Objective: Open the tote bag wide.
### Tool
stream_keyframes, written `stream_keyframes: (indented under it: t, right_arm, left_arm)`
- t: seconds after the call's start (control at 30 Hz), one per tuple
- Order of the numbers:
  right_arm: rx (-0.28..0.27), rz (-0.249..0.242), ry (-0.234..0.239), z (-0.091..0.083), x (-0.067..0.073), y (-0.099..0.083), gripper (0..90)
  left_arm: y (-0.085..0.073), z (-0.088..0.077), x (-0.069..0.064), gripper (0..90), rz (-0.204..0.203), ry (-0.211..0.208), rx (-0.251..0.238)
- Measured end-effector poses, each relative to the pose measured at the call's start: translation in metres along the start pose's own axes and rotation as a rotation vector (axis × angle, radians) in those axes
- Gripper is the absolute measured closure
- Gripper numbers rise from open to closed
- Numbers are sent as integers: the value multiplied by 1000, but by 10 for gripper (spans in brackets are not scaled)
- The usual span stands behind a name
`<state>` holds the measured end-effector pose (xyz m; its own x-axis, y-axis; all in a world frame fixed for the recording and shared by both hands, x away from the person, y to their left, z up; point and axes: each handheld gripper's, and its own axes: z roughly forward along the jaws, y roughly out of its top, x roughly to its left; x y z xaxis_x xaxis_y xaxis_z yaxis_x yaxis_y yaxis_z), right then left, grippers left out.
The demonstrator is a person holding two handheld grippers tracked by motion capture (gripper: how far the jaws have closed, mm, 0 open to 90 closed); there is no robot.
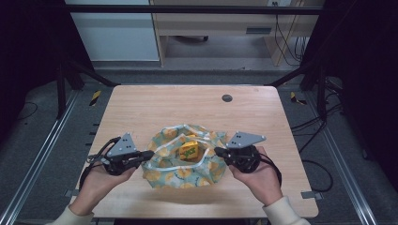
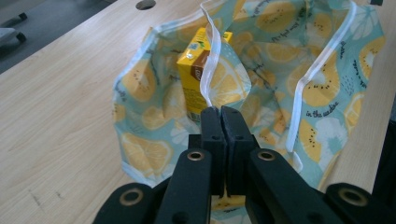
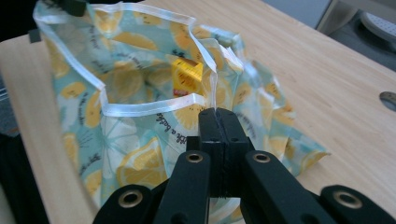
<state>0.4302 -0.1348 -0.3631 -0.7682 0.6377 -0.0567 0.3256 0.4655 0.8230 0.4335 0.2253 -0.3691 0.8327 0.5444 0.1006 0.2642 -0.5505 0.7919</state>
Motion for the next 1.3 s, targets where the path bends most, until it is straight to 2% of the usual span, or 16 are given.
stream_keyframes:
  t: [0.2,0.4,0.87,1.03,1.1,1.13,1.17,1.2,1.23,1.27,1.3]
  right_arm:
    - [21,-16,19,0,10,-15,900]
    - [57,-17,28,5,12,-27,900]
    - [134,7,33,25,5,-49,900]
    - [161,23,38,30,4,-59,899]
    - [167,24,45,30,5,-59,882]
    - [171,16,49,29,5,-58,794]
    - [171,16,49,29,5,-58,794]
    - [156,7,46,25,4,-50,680]
    - [156,7,46,25,4,-50,680]
    - [145,2,37,21,1,-39,581]
    - [145,2,37,21,1,-39,581]
  left_arm:
    - [-9,10,-7,888,5,-22,19]
    - [-22,19,-8,887,-3,-42,54]
    - [-40,45,-6,887,-25,-70,119]
    - [-44,49,-8,887,-31,-92,121]
    - [-44,51,-9,886,-19,-91,130]
    - [-46,54,-11,886,-11,-96,137]
    - [-46,54,-11,887,-11,-96,137]
    - [-48,56,-14,886,-1,-96,150]
    - [-48,56,-14,886,-1,-96,150]
    - [-50,57,-17,886,9,-105,159]
    - [-50,57,-17,886,9,-105,159]
